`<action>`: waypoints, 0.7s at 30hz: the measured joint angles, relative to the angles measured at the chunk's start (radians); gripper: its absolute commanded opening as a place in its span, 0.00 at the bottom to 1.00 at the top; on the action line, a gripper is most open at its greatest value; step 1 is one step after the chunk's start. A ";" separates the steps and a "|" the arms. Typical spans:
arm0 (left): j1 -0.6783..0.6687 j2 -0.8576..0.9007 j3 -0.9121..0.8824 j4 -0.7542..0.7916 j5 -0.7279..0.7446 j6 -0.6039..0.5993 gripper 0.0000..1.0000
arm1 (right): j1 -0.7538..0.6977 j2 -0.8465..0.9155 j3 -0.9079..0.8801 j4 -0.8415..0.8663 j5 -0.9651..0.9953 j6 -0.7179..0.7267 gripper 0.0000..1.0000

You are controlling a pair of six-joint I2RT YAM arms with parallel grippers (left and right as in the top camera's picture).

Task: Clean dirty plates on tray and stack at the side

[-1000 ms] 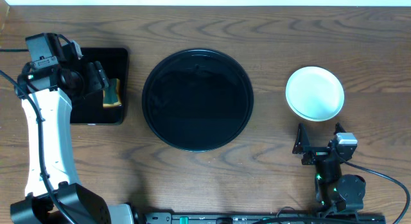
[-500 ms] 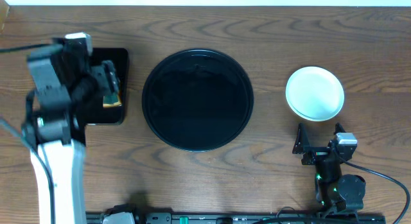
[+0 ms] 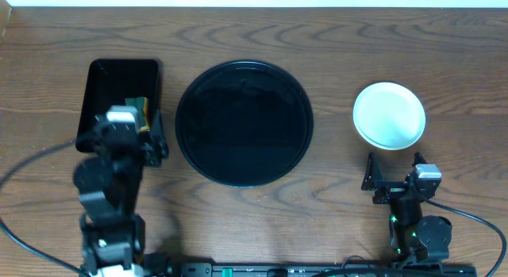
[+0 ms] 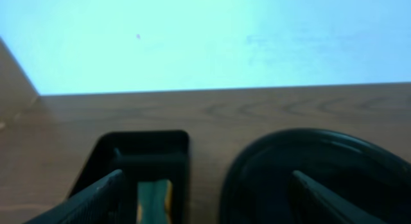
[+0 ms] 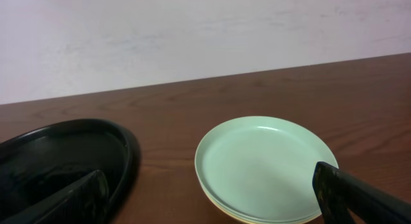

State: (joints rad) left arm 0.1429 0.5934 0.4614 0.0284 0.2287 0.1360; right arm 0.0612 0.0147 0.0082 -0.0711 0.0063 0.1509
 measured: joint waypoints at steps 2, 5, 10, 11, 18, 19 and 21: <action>-0.012 -0.068 -0.080 0.043 -0.001 0.000 0.80 | 0.000 0.000 0.000 0.000 0.000 0.000 0.99; -0.034 -0.172 -0.185 0.078 -0.019 0.000 0.80 | 0.000 0.000 0.000 0.000 0.000 0.000 0.99; -0.066 -0.340 -0.314 0.084 -0.055 0.000 0.80 | 0.000 0.000 0.000 0.000 0.000 0.000 0.99; -0.069 -0.372 -0.336 0.084 -0.057 0.001 0.80 | 0.000 0.000 0.000 0.000 0.000 0.000 0.99; -0.091 -0.531 -0.441 0.059 -0.075 0.027 0.80 | 0.000 0.000 0.000 0.000 0.000 0.000 0.99; -0.095 -0.545 -0.447 0.033 -0.076 0.032 0.80 | 0.000 0.000 0.000 0.000 0.000 0.000 0.99; -0.104 -0.567 -0.452 -0.022 -0.079 0.049 0.80 | 0.000 -0.001 0.000 0.000 0.000 0.000 0.99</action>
State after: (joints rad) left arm 0.0387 0.0261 0.0097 0.0067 0.1501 0.1852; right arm 0.0612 0.0139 0.0082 -0.0711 0.0059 0.1505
